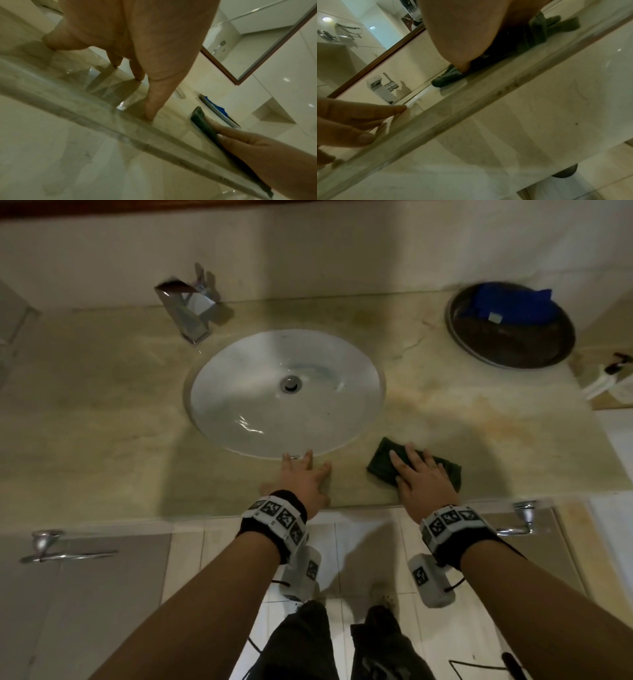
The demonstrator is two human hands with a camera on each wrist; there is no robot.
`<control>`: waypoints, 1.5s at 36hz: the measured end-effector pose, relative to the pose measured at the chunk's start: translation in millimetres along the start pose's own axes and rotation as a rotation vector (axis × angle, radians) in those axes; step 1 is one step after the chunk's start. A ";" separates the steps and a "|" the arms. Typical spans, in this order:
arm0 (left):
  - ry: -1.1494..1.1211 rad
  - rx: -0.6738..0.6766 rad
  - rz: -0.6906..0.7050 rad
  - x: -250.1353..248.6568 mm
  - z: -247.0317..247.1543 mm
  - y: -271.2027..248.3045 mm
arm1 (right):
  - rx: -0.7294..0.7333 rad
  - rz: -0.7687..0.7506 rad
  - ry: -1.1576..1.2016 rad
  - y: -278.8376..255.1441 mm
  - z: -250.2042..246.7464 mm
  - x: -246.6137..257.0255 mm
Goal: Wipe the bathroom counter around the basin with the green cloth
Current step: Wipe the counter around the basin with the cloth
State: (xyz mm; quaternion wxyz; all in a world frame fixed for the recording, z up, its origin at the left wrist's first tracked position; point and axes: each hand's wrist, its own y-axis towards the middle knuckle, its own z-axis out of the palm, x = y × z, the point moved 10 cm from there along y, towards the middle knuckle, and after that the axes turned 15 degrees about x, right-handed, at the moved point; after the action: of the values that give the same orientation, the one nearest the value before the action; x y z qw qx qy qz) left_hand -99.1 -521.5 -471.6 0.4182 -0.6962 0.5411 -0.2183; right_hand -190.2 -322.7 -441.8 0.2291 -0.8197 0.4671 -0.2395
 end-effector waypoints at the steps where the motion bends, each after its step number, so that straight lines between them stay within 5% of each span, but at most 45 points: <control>1: -0.021 -0.002 -0.006 -3.3 -0.7 -1.2 | -0.003 0.002 -0.002 0.7 -2.2 -7.3; 11: -0.119 -0.028 0.111 -95.3 -29.2 -3.2 | 0.007 -0.033 -0.058 3.8 -17.0 -59.5; 19: -0.116 0.025 0.054 -129.7 -24.7 18.6 | 0.054 -0.128 -0.082 -15.5 -7.9 -79.0; 28: -0.195 0.018 -0.020 -132.7 -20.2 11.9 | 0.094 -0.205 -0.108 -20.6 -8.3 -109.0; 45: -0.198 0.015 -0.039 -130.2 -22.0 17.3 | 0.186 -0.124 -0.108 -9.4 -24.0 -84.5; 54: -0.165 0.005 -0.024 -128.5 -19.1 26.6 | 0.070 -0.135 -0.097 -19.6 -10.8 -82.7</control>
State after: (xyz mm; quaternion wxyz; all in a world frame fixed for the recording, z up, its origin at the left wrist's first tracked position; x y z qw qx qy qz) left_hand -169.7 -409.5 -463.7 0.4604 -0.7172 0.4960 -0.1665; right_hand -221.0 -242.9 -436.4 0.2634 -0.8514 0.3906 -0.2306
